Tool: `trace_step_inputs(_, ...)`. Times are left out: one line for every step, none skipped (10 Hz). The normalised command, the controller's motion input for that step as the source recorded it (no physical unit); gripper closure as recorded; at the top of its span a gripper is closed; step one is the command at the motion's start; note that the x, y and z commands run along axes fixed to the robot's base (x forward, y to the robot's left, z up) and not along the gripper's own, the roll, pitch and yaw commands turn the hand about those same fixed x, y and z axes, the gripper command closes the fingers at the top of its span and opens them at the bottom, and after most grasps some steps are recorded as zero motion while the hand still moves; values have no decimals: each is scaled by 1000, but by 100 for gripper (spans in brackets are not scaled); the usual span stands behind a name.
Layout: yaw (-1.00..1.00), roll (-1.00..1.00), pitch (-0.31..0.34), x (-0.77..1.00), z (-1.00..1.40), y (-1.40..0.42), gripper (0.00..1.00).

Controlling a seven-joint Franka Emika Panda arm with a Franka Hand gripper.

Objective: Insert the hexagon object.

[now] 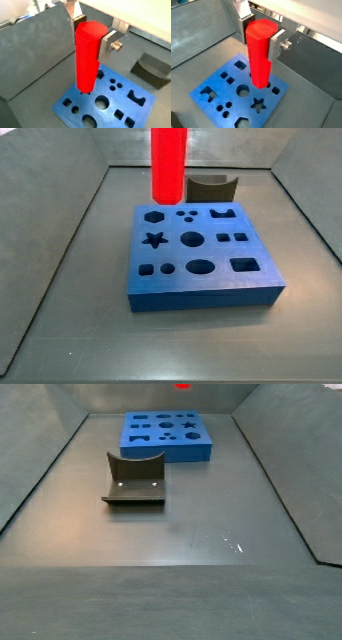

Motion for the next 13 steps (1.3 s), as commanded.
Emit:
trace_step_inputs(-1000, 11, -29, -26, -263, 3, 100)
trace_step_inputs(-889, 0, -59, -63, -209, 117, 100)
trace_step_inputs(-640, 0, -86, -57, -131, 354, 100)
trace_step_inputs(-369, 0, -99, -106, -100, 600, 100)
trace_step_inputs(-200, 0, -119, -140, -51, 751, 100)
trace_step_inputs(-137, 0, -119, -149, -46, 814, 100)
trace_step_inputs(-120, 0, -116, -160, -51, 831, 100)
trace_step_inputs(-143, 0, -110, -160, -60, 814, 100)
trace_step_inputs(-491, 0, -83, -29, -109, 497, 100)
trace_step_inputs(-920, 0, -83, 0, -120, 111, 100)
trace_step_inputs(-1000, 10, -147, 0, -177, 17, 100)
trace_step_inputs(-897, 99, -186, 0, -214, 9, 100)
trace_step_inputs(-680, 151, -270, 0, -263, 77, 100)
